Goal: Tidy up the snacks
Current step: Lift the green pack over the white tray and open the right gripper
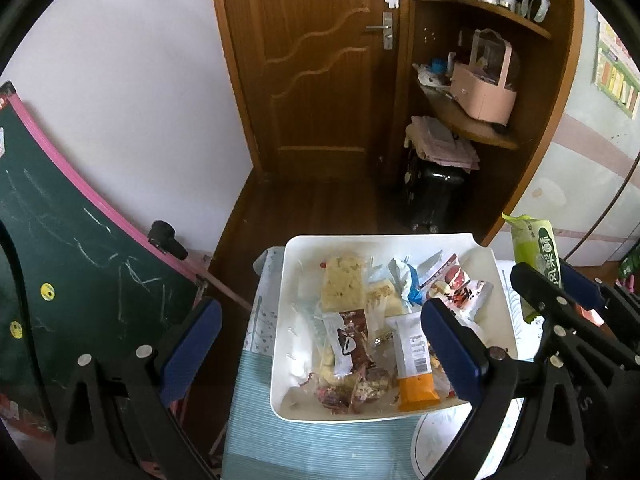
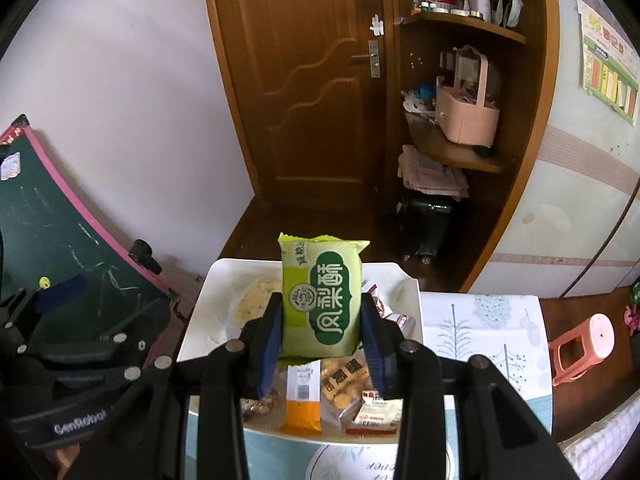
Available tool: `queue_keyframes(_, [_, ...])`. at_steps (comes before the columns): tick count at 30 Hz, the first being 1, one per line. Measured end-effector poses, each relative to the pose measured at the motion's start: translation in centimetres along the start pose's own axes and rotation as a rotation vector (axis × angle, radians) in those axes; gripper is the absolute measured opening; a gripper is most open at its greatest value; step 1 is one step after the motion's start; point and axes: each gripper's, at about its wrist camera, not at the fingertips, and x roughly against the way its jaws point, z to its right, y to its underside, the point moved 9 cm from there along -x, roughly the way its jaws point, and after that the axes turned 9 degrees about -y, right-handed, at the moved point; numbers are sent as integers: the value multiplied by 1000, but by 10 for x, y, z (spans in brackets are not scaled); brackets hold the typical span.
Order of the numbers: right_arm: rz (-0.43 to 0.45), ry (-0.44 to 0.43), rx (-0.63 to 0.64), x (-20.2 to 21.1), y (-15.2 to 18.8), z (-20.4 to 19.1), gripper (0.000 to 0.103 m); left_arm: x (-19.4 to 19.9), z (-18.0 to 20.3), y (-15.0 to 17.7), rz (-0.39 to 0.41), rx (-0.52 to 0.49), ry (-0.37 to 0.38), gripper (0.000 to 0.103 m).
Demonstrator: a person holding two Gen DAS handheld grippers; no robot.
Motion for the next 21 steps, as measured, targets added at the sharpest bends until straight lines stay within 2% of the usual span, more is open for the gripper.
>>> queue_keyframes(9, [-84,55,-4,-43,13,11,38,-33,4,14,-54,-12,3,100])
queue_keyframes(11, [-108,36,0,-55,19,13,46,-39,5,18,-67,-10,8,100])
queue_keyframes(14, [-144,45,3,-66,31,16,48,-44,6,24,-84,-3,28,100])
queue_keyframes(21, [-164,48,-24,-63,50,17,51,-46,13,34,-104,-20,42,100])
